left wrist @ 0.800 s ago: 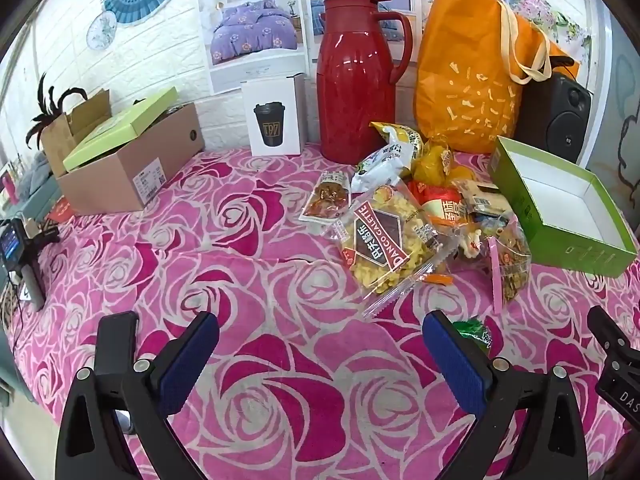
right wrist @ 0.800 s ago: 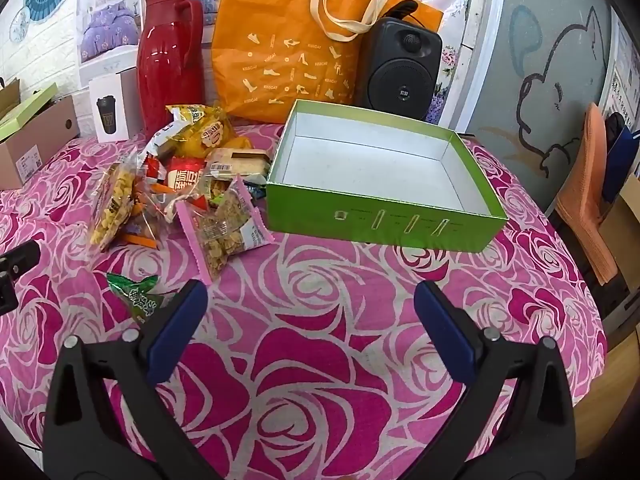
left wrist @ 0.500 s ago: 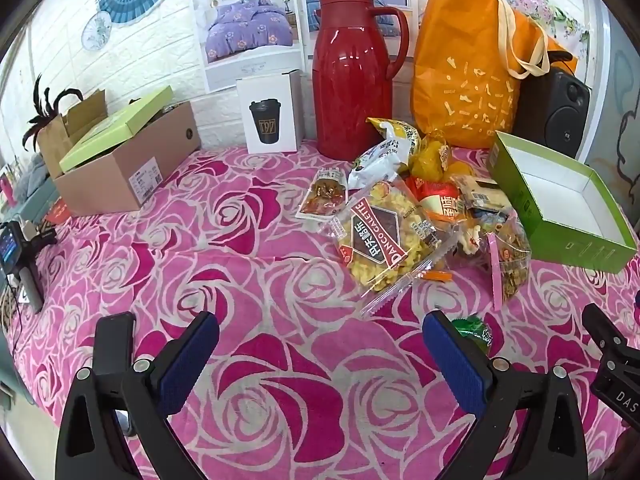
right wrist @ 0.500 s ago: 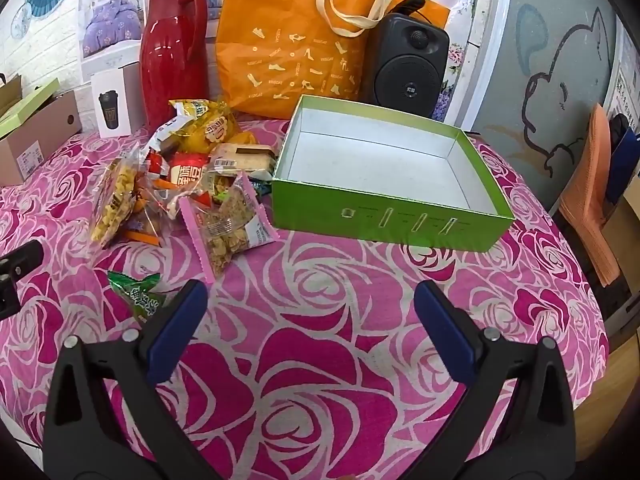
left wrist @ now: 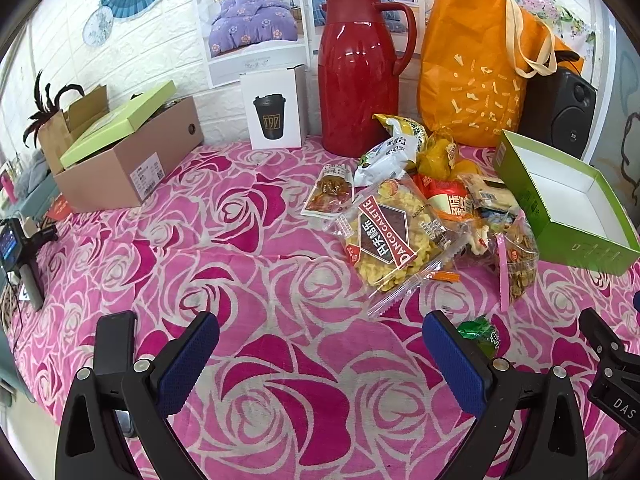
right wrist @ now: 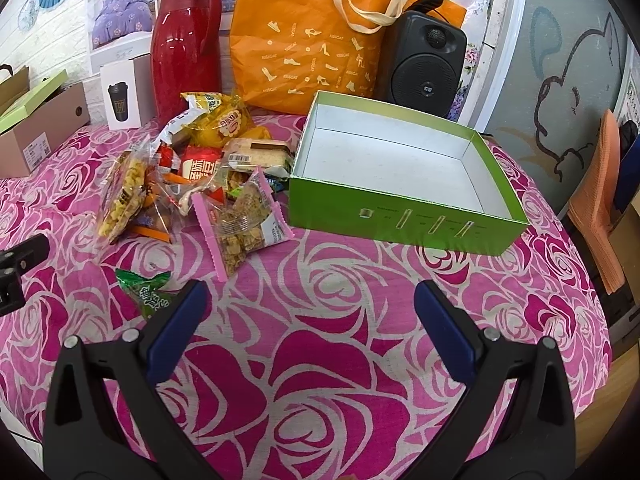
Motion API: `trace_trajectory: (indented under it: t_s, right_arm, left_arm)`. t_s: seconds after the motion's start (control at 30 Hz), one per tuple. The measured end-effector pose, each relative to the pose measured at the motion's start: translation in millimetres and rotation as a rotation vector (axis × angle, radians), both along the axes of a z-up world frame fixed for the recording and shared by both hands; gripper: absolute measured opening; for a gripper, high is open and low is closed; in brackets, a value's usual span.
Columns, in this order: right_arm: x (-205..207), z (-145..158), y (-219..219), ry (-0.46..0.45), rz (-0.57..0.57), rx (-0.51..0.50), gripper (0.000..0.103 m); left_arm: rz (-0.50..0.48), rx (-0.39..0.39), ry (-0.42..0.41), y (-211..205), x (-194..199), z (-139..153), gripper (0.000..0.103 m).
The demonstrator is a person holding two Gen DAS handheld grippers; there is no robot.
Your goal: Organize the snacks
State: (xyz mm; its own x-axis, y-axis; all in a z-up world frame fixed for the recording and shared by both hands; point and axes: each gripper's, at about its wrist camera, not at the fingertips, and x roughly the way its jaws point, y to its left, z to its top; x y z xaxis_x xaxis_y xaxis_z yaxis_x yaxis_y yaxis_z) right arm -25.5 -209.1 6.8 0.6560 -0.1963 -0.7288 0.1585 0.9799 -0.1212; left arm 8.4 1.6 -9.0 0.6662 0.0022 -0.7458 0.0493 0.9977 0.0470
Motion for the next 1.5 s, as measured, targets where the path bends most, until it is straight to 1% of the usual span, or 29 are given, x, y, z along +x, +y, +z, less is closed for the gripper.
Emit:
trace_trajectory:
  t_s: [0.8,1.13,1.2,1.3,1.43,1.5]
  right_arm:
    - [5,-11,1,0.017,0.011,0.008,0.103]
    - [15,-16,4,0.044,0.027,0.019,0.103]
    - [17,-18,3,0.050,0.033,0.039,0.103]
    - [21,-21,-1,0.048,0.050,0.108,0.103]
    - [29,-24,-5,0.040,0.124,0.221,0.103]
    - [35,-26,-4,0.049,0.144,0.254,0.103]
  left_arm:
    - [0.006,0.002,0.005,1,3,-2,0.103]
    - [0.011,-0.008,0.041,3,16,-11,0.103]
    - [0.007,-0.013,0.053,4,18,-13,0.103]
    - [-0.007,-0.024,0.073,5,24,-17,0.103]
    - [-0.023,-0.042,0.079,5,32,-15,0.103]
    - [-0.037,-0.059,0.078,4,36,-13,0.103]
